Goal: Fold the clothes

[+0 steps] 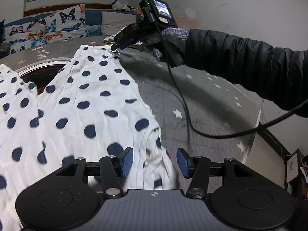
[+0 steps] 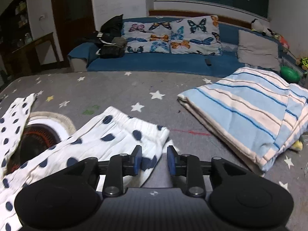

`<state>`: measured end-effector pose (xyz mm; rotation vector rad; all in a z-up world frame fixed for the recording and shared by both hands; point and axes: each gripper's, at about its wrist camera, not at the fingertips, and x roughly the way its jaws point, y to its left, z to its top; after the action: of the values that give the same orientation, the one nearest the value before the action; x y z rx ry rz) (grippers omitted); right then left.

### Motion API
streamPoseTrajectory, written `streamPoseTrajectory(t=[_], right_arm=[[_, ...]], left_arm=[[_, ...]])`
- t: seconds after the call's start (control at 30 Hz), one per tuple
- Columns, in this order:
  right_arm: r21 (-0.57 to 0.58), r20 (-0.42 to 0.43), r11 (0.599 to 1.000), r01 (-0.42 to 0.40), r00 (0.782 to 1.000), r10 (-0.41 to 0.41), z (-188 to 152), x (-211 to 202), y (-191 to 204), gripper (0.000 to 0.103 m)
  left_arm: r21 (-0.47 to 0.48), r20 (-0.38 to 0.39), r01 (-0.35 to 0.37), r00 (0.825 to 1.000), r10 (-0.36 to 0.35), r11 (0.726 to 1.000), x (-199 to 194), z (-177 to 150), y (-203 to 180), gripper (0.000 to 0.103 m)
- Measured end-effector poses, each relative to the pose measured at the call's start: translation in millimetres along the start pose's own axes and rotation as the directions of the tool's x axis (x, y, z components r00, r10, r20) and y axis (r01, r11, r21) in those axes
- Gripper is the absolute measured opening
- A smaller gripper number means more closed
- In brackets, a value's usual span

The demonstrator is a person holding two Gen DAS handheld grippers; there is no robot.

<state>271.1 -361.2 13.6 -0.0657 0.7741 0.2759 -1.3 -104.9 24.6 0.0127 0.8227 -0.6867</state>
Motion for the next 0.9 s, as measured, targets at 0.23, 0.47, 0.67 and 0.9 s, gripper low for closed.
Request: streamPoseTrajectory(t=[0.23, 0.47, 0.67, 0.9], right_arm=[[0.033, -0.002, 0.999, -0.002, 1.0, 0.002, -2, 4, 3, 0.031], [0.095, 0.018, 0.995, 0.018, 1.0, -0.02, -2, 18, -1, 0.03], [0.069, 0.021, 0.995, 0.069, 0.997, -0.071, 2, 26, 4, 0.027], [0.067, 0.018, 0.994, 0.087, 0.996, -0.089, 6, 26, 5, 0.008]], left_arm=[[0.023, -0.011, -0.047, 0.999, 0.047, 0.999, 0, -8, -11, 0.052], [0.021, -0.013, -0.058, 0.998, 0.058, 0.998, 3, -9, -12, 0.038], [0.007, -0.013, -0.046, 0.999, 0.046, 0.999, 1, -10, -10, 0.026], [-0.022, -0.005, -0.02, 1.0, 0.02, 1.0, -2, -12, -7, 0.011]])
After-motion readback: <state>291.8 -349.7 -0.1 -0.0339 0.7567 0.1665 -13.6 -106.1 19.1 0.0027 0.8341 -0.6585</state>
